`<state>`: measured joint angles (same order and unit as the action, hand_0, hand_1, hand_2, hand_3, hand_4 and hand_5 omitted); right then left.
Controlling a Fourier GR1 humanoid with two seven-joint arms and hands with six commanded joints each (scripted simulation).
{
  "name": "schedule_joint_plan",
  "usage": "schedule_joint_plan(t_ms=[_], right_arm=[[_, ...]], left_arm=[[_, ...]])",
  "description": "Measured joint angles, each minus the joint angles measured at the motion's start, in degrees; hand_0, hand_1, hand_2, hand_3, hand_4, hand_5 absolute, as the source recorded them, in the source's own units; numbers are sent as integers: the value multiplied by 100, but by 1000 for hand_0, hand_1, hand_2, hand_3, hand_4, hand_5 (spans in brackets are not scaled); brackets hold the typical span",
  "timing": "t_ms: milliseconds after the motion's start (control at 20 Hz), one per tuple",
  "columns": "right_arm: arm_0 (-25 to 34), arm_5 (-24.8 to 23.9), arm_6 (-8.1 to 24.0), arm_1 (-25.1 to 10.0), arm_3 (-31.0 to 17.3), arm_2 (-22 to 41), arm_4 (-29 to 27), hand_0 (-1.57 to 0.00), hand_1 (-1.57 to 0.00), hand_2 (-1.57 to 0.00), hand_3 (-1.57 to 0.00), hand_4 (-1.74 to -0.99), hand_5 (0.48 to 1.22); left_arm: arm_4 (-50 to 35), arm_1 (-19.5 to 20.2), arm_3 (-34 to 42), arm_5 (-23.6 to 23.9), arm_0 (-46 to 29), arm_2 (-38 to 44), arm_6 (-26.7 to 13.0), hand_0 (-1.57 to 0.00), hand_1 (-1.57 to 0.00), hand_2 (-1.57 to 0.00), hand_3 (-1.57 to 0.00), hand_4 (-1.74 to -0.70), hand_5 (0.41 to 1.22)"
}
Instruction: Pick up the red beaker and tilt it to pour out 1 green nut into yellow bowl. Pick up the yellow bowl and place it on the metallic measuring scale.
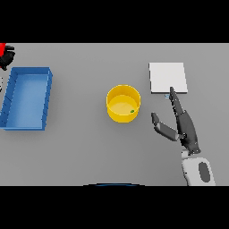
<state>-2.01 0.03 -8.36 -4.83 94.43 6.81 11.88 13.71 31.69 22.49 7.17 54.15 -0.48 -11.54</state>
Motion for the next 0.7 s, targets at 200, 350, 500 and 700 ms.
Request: schedule_joint_plan(t_ms=[200, 350, 500, 700], right_arm=[[-42, 15, -49, 7, 41, 4, -31, 1, 1, 1, 1, -1157, 671], [-76, 39, -3, 54, 56, 39, -50, 1, 1, 1, 1, -1153, 670], [-23, 0, 68, 14, 83, -14, -55, 1, 1, 1, 1, -1150, 671], [-1, 13, -20, 68, -60, 12, -52, 1, 1, 1, 1, -1155, 670]], left_arm=[[-324, -68, 1594, 135, -1169, -104, -571, -1571, -1571, -1571, -1571, -1741, 925], [-496, -11, 2698, 50, -1730, -204, -1248, -1469, -1344, -1276, -1318, -1369, 774], [-937, 159, 3545, -736, -2111, -248, -1321, -751, -687, -653, -675, -1050, 683], [-1039, 359, 3990, -1279, -2384, -441, -1713, -307, -281, -267, -276, -843, 632]])
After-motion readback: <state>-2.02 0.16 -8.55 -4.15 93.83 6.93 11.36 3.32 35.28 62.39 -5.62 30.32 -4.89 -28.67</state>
